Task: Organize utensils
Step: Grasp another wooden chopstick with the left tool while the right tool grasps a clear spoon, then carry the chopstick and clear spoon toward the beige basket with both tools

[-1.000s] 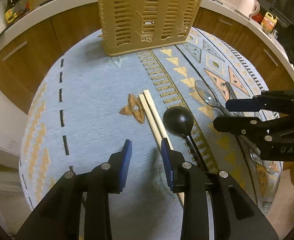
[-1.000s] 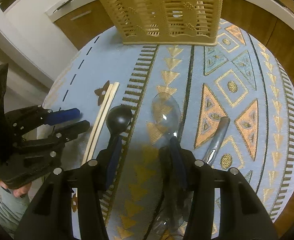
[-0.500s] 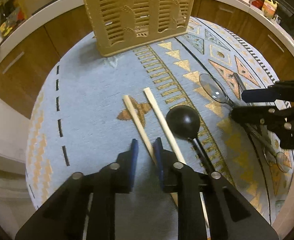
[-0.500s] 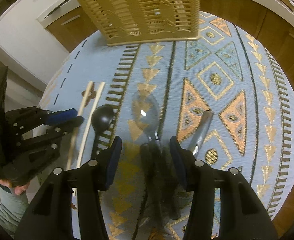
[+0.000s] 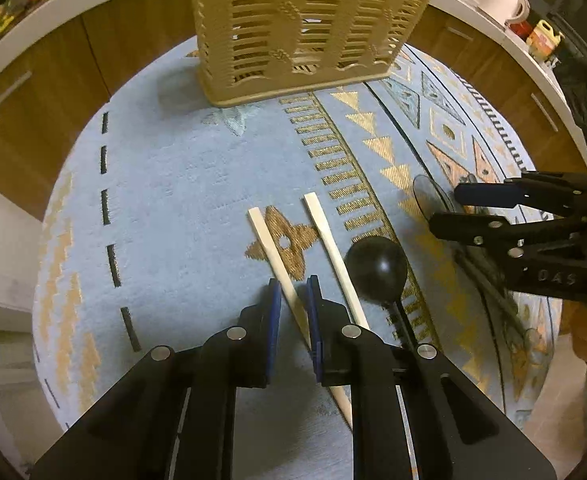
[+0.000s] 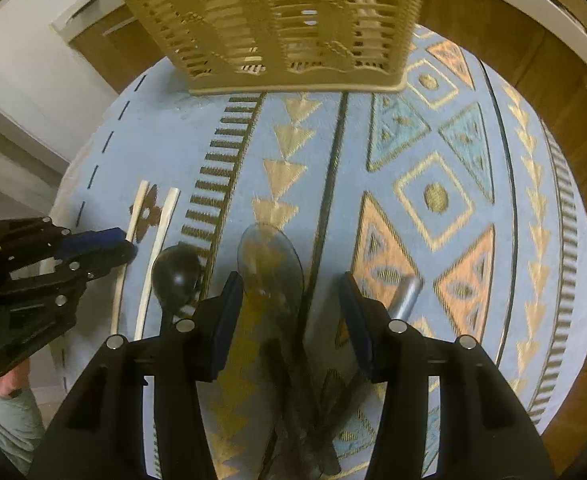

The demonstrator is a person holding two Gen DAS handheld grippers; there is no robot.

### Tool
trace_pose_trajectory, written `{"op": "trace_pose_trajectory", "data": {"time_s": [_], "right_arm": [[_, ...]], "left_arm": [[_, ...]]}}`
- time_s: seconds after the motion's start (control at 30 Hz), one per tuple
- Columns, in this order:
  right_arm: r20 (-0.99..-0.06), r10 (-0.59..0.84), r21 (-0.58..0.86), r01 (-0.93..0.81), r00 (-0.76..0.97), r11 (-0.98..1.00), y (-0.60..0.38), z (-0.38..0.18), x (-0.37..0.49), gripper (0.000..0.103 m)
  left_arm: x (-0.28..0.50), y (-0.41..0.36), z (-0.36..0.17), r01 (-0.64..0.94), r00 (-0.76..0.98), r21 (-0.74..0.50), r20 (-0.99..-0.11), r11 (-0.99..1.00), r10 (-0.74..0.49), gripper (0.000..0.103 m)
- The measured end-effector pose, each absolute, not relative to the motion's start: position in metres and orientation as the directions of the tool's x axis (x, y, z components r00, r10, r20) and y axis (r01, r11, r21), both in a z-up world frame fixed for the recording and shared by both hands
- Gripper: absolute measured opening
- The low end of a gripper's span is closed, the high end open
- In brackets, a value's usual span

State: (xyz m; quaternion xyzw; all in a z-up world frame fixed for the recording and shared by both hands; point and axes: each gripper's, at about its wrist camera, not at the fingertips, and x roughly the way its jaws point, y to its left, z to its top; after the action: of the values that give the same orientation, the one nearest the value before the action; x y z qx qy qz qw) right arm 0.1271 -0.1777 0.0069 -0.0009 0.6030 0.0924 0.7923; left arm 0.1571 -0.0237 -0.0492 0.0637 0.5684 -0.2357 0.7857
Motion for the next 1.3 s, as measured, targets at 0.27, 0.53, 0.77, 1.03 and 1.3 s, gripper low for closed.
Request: {"op": "trace_pose_trajectory", "data": {"time_s": [0.27, 0.53, 0.77, 1.03, 1.3], "right_arm": [[-0.964, 0.037, -0.025, -0.227, 0.265, 0.974, -0.151, 0.002, 0.128, 0.046], [-0.958, 0.037, -0.039, -0.261, 0.283, 0.965, -0.134, 0.001, 0.126, 0.030], [-0.915, 0.101, -0.019, -0.293, 0.390, 0.956, -0.142, 0.027, 0.103, 0.030], [-0.826, 0.189, 0.038, -0.283, 0.531, 0.958, -0.162, 0.073, 0.074, 0.030], [-0.735, 0.278, 0.106, -0.299, 0.619, 0.948, -0.178, 0.104, 0.063, 0.030]], "left_arm": [[0.158, -0.029, -0.052, 0.449, 0.241, -0.143, -0.931, 0.882, -0.274, 0.014], [0.160, -0.050, -0.051, 0.471, 0.252, -0.020, -0.955, 0.882, -0.156, 0.009], [0.161, -0.037, -0.045, 0.435, 0.304, -0.078, -0.925, 0.897, -0.228, 0.003], [0.146, -0.008, -0.002, 0.411, 0.473, -0.155, -0.806, 0.898, -0.356, 0.003], [0.127, -0.003, 0.037, 0.431, 0.612, -0.169, -0.667, 0.886, -0.425, 0.002]]}}
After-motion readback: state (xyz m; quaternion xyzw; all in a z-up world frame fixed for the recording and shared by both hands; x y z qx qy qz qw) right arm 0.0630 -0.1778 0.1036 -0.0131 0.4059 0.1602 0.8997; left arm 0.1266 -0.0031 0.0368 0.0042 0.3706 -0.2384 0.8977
